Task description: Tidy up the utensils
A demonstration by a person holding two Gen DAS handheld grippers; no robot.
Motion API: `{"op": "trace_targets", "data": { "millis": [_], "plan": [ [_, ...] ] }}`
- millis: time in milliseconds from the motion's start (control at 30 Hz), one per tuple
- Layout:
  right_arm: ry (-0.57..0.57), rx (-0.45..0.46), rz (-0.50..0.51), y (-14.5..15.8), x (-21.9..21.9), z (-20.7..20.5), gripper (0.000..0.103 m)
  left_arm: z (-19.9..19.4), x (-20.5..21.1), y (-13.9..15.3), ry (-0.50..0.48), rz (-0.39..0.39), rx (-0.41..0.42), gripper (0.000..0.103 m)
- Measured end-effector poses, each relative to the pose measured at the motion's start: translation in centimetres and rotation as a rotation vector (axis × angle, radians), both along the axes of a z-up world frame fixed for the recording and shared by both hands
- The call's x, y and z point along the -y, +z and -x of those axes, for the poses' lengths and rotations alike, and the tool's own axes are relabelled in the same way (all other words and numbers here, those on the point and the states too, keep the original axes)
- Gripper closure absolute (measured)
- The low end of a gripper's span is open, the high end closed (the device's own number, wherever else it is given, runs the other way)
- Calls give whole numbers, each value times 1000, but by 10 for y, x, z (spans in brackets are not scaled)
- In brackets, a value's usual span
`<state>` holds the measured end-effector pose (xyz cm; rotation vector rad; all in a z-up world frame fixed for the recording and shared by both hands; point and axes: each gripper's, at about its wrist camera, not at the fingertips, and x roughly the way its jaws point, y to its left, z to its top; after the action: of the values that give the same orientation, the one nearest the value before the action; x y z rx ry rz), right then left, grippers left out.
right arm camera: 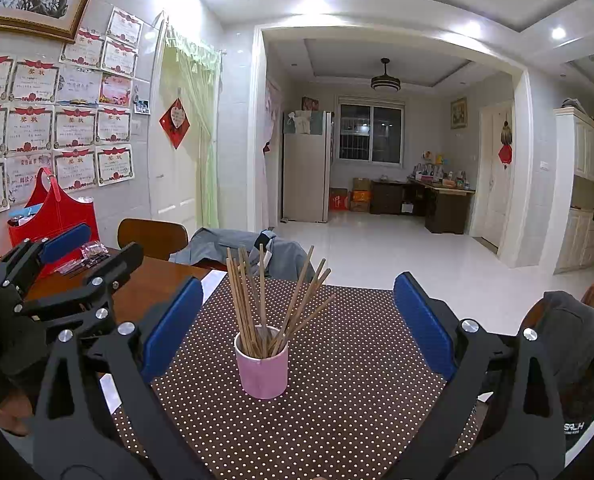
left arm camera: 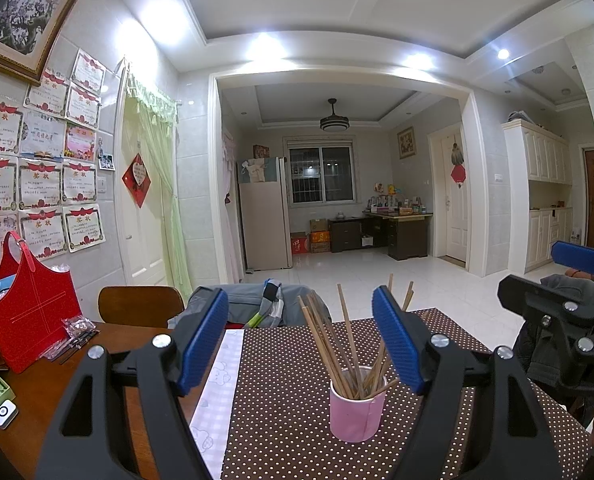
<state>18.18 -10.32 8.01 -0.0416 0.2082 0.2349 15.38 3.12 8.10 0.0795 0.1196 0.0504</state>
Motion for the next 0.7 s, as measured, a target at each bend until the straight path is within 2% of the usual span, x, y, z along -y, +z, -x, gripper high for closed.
{"op": "trace_targets", "data": {
  "millis": [700],
  "plan": [
    [2,-4,5,-4,0,-1,9,0,0,0,1,-2,-1,30]
  ]
}}
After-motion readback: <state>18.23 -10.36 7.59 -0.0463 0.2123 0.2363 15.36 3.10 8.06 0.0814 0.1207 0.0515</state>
